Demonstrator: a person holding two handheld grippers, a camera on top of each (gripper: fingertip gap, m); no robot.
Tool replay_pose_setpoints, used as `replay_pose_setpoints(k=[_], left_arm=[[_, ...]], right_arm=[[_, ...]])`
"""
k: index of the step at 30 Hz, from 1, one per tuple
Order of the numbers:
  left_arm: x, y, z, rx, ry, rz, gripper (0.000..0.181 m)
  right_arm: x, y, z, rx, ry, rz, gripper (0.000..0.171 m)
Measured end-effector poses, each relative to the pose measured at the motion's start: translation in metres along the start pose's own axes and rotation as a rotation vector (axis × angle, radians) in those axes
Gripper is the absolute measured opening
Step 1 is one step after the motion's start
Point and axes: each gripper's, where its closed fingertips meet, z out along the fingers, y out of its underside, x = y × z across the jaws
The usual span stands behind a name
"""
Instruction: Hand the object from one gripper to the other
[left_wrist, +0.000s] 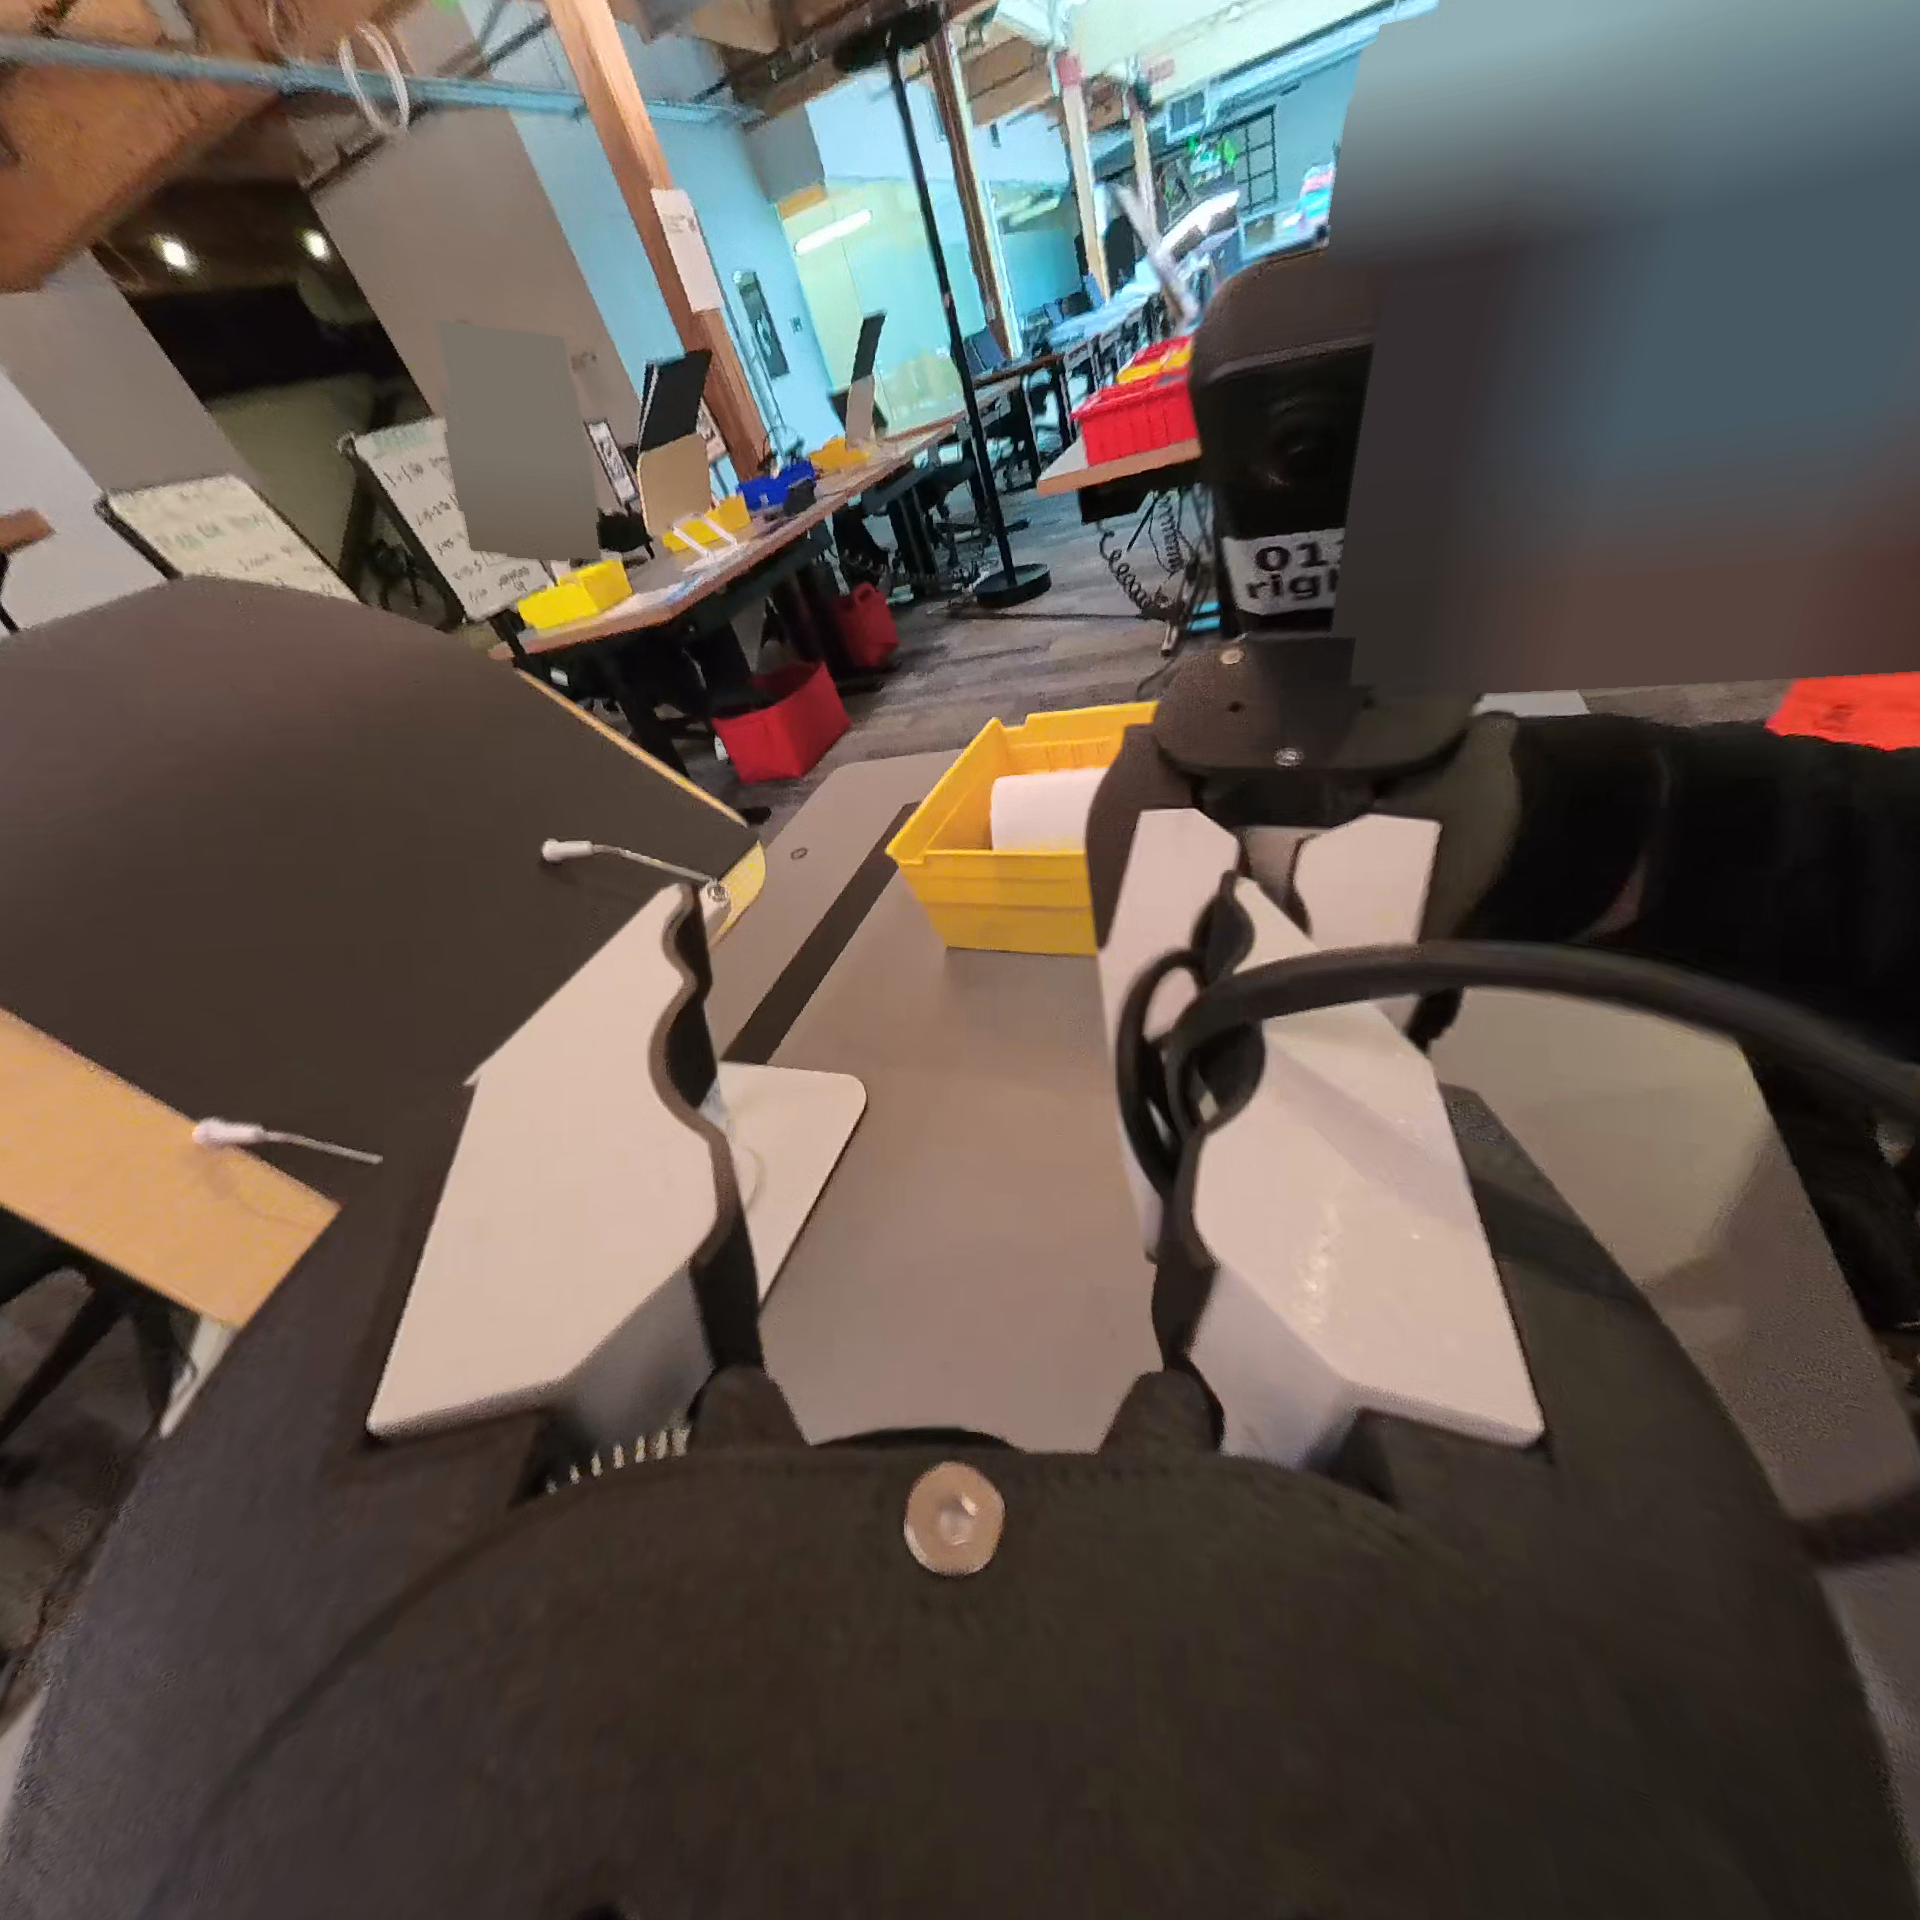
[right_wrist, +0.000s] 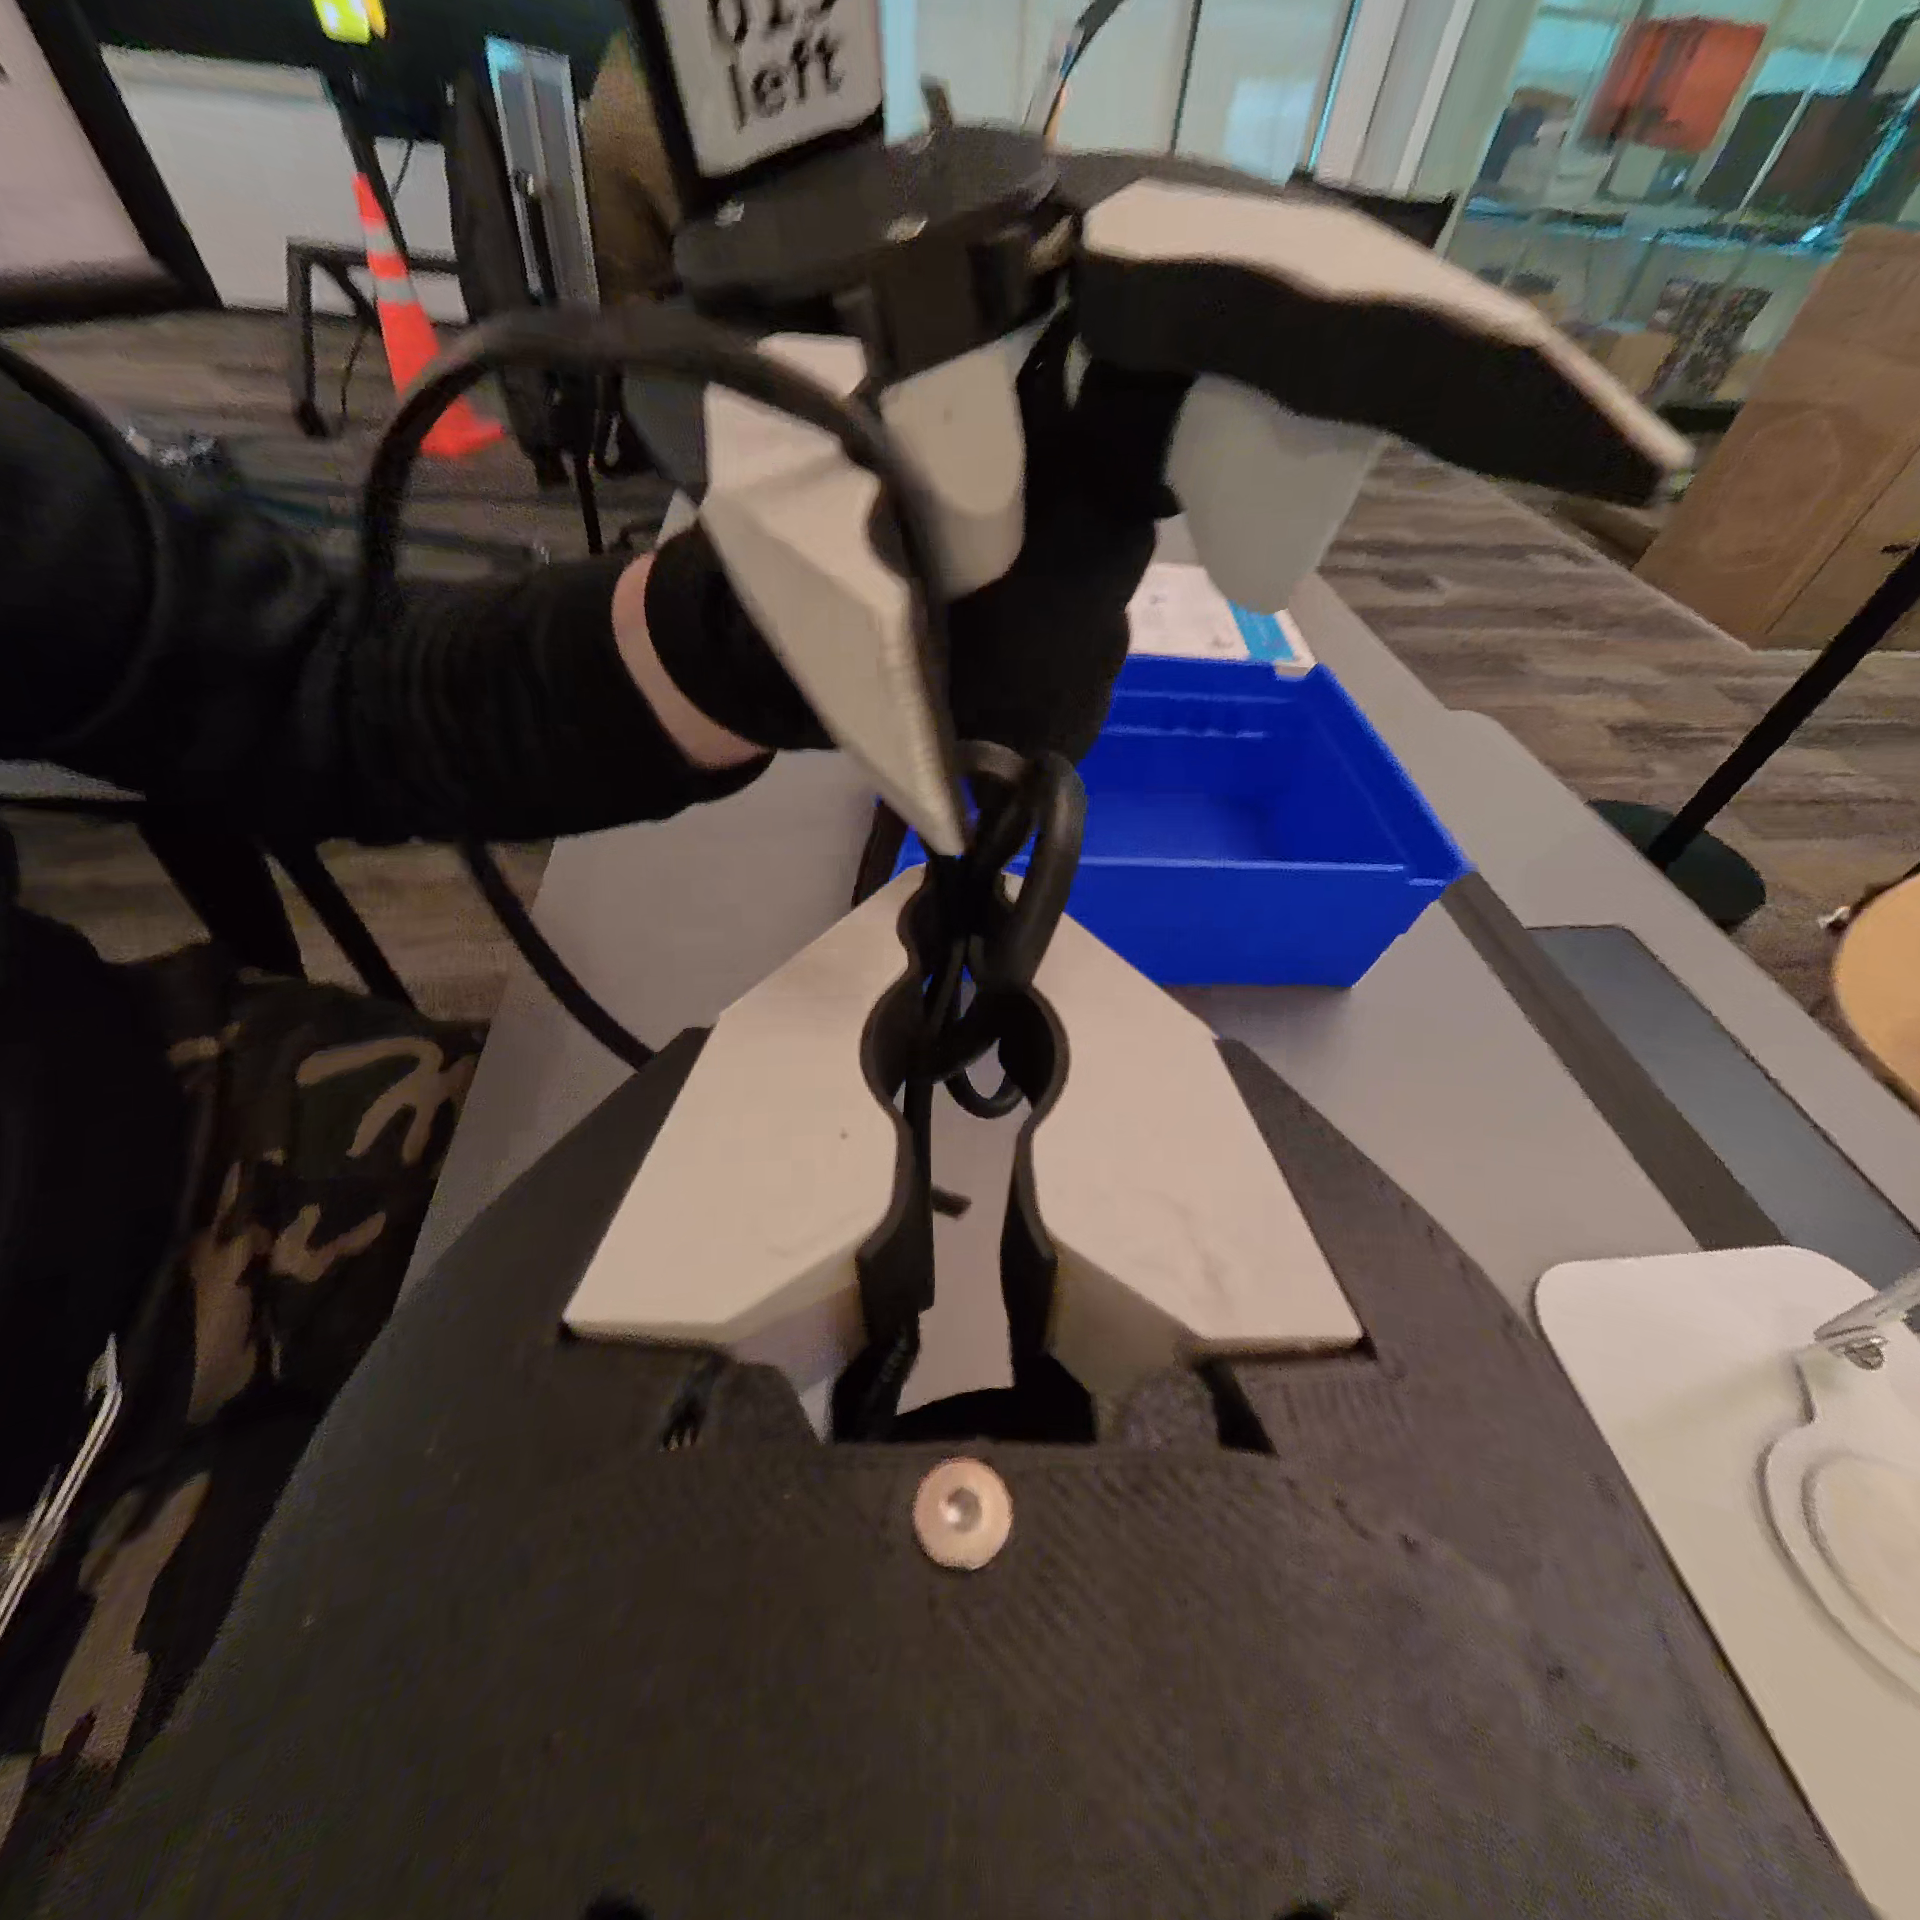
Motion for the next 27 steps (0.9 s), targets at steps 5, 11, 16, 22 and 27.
replay_pose_setpoints(k=[5, 11, 16, 22, 27], left_arm=[[-0.004, 0.006, 0.002, -0.053, -0.027, -0.02, 0.088], [-0.018, 0.021, 0.002, -0.11, -0.041, -0.11, 0.091], [-0.026, 0.043, 0.009, -0.165, -0.072, -0.166, 0.074], [0.001, 0.085, 0.021, -0.372, 0.06, -0.122, 0.076], [0.037, 0.1, 0.03, -0.436, 0.194, -0.013, 0.092]], right_arm=[[-0.026, 0.034, 0.016, -0.171, -0.129, -0.034, 0.005], [-0.051, 0.02, 0.019, -0.083, -0.253, -0.055, 0.004], [-0.082, -0.002, 0.008, 0.041, -0.397, -0.118, 0.005], [-0.054, -0.045, -0.007, 0.253, -0.243, -0.093, 0.005], [-0.009, -0.056, -0.026, 0.328, -0.023, -0.047, 0.005]])
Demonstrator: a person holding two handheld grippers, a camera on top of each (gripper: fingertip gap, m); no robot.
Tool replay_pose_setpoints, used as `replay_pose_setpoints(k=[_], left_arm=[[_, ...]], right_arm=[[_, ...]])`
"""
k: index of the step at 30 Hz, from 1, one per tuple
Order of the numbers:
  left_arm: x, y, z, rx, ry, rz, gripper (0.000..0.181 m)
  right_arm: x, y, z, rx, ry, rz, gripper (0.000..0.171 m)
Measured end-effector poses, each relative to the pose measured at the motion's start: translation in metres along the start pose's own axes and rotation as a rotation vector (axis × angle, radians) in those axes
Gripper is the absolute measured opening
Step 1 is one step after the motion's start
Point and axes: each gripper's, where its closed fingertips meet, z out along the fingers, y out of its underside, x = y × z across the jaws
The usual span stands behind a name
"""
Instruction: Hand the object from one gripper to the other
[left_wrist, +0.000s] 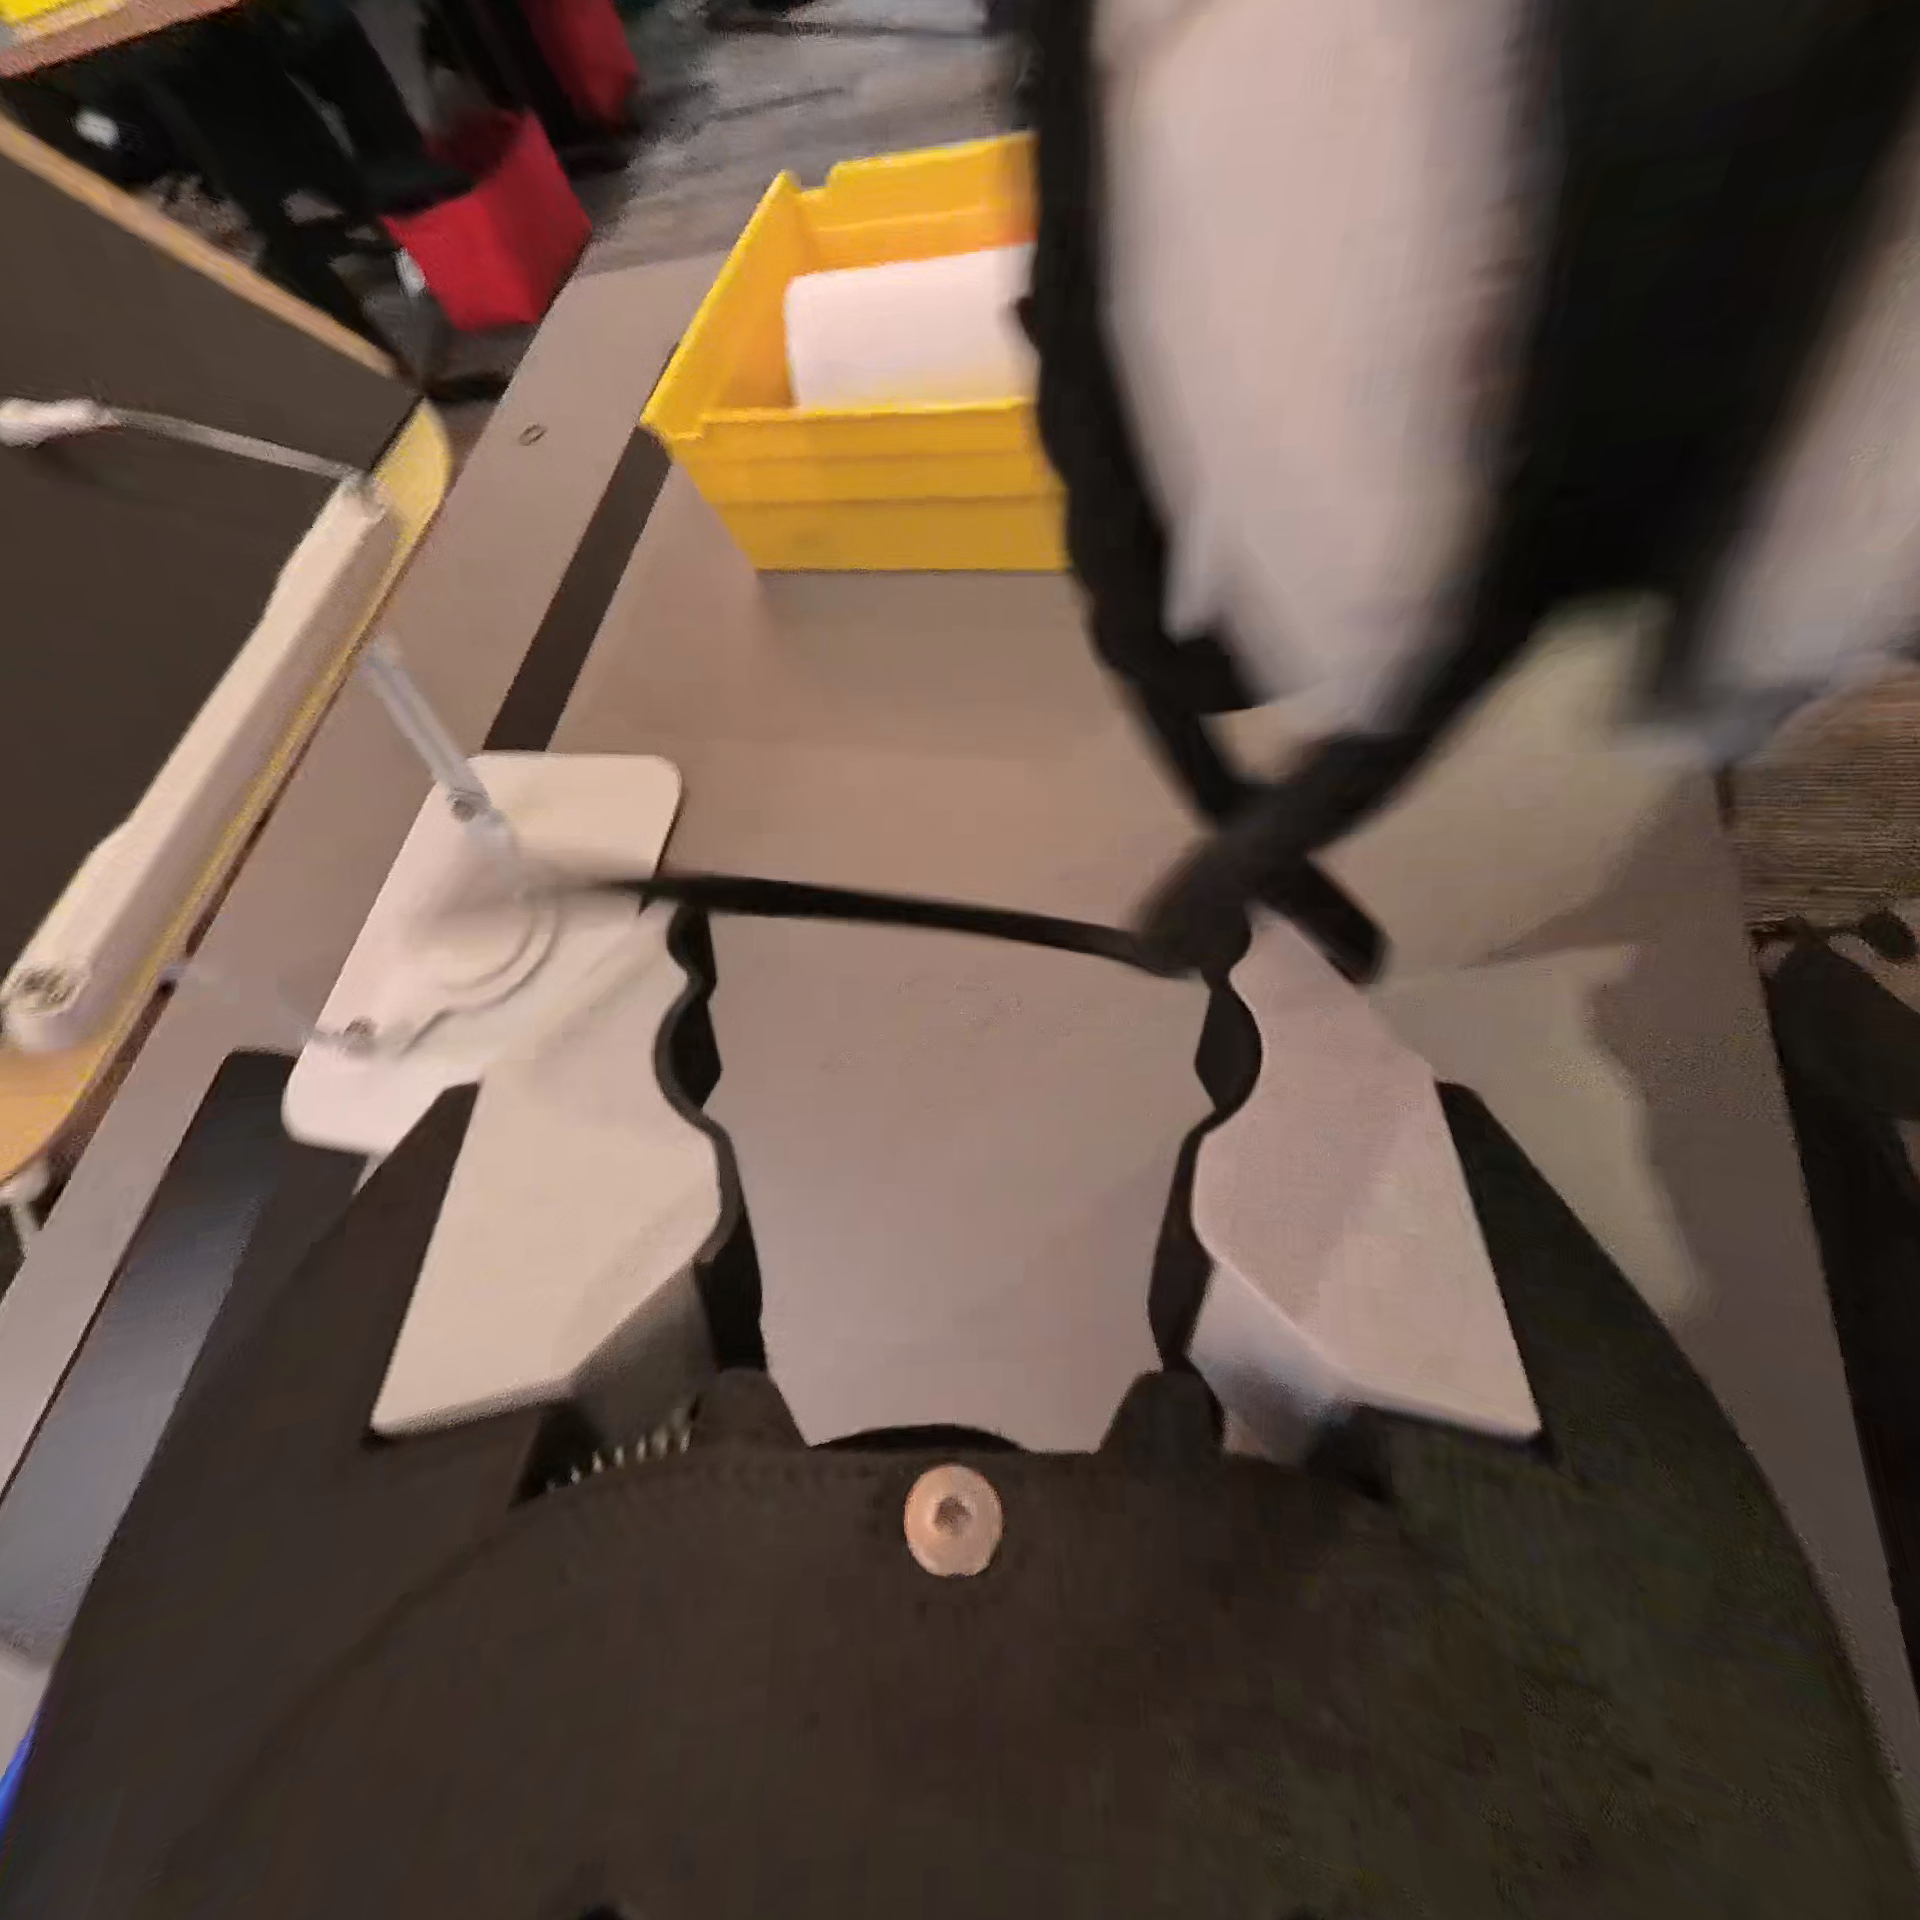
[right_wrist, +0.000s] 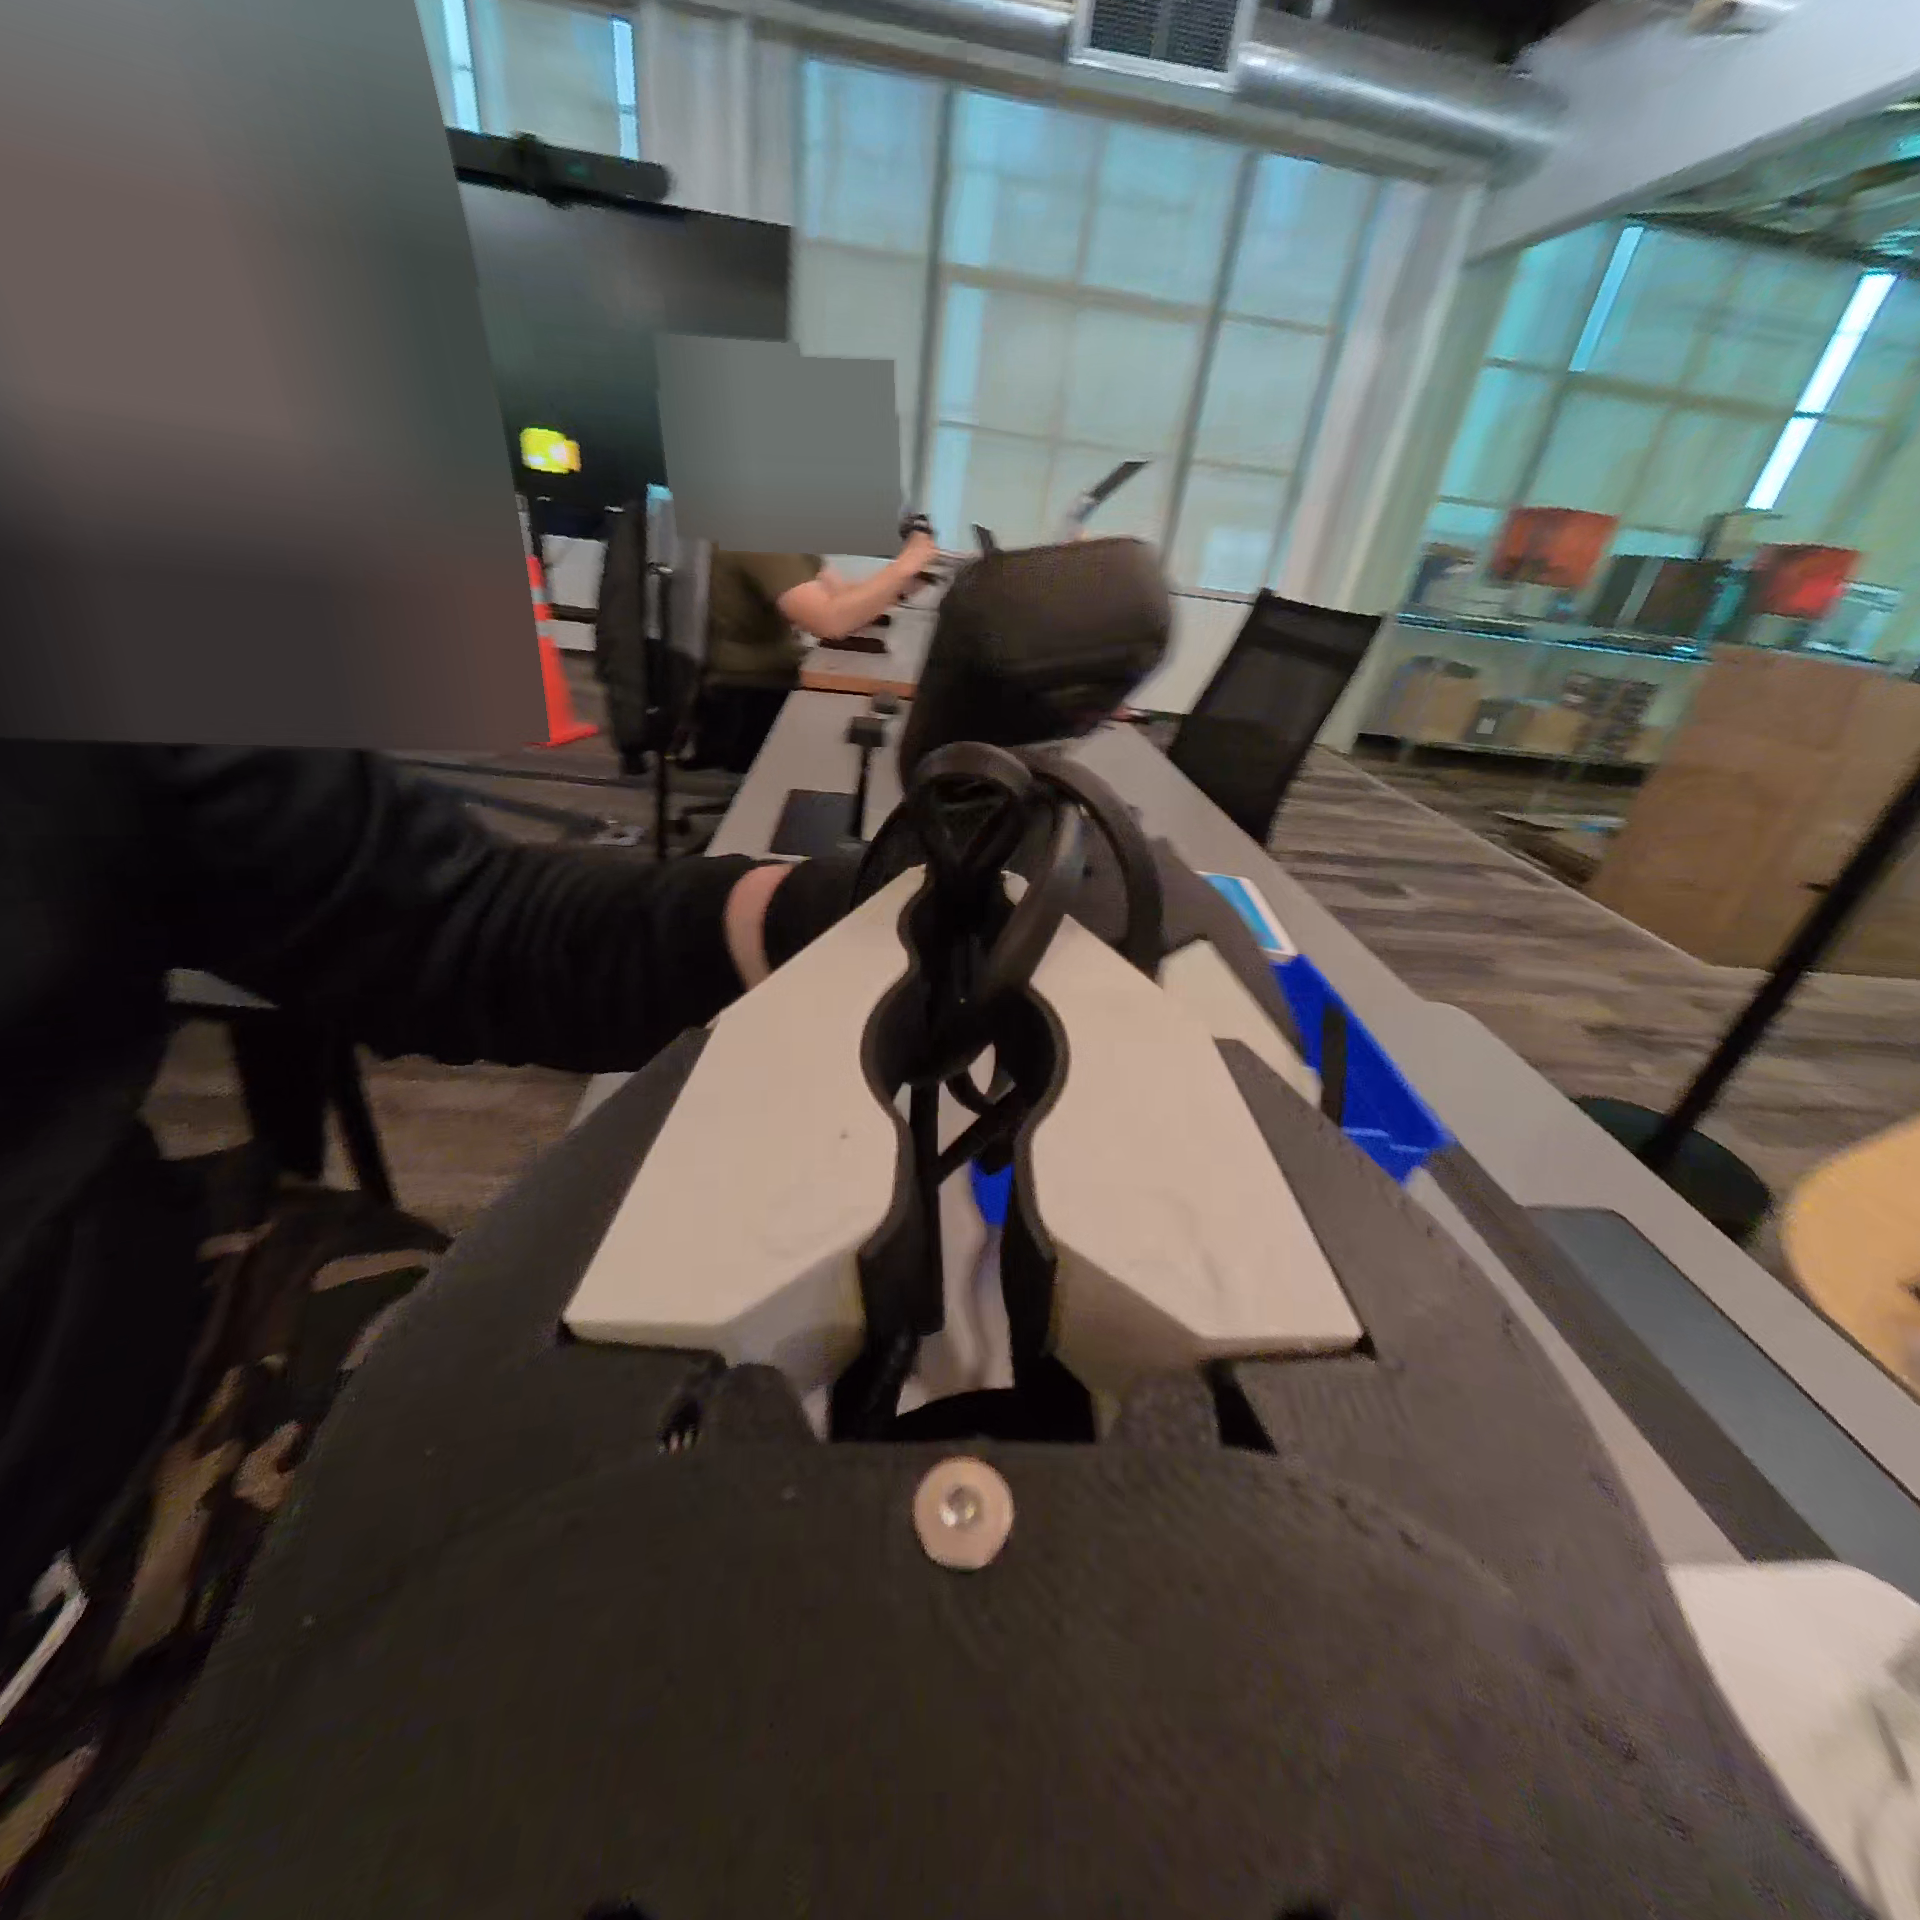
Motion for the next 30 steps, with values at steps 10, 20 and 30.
replay_pose_setpoints(k=[10, 20, 30], left_arm=[[-0.007, -0.043, -0.025, 0.232, -0.058, 0.014, 0.098], [0.044, -0.054, -0.038, 0.336, 0.306, -0.029, 0.067], [0.021, -0.069, -0.049, 0.487, 0.273, -0.167, 0.036]], right_arm=[[0.021, 0.018, -0.002, -0.082, 0.099, 0.018, 0.005], [-0.003, -0.007, -0.006, 0.057, -0.068, 0.1, 0.004], [0.022, 0.001, -0.005, -0.011, 0.123, 0.023, 0.004]])
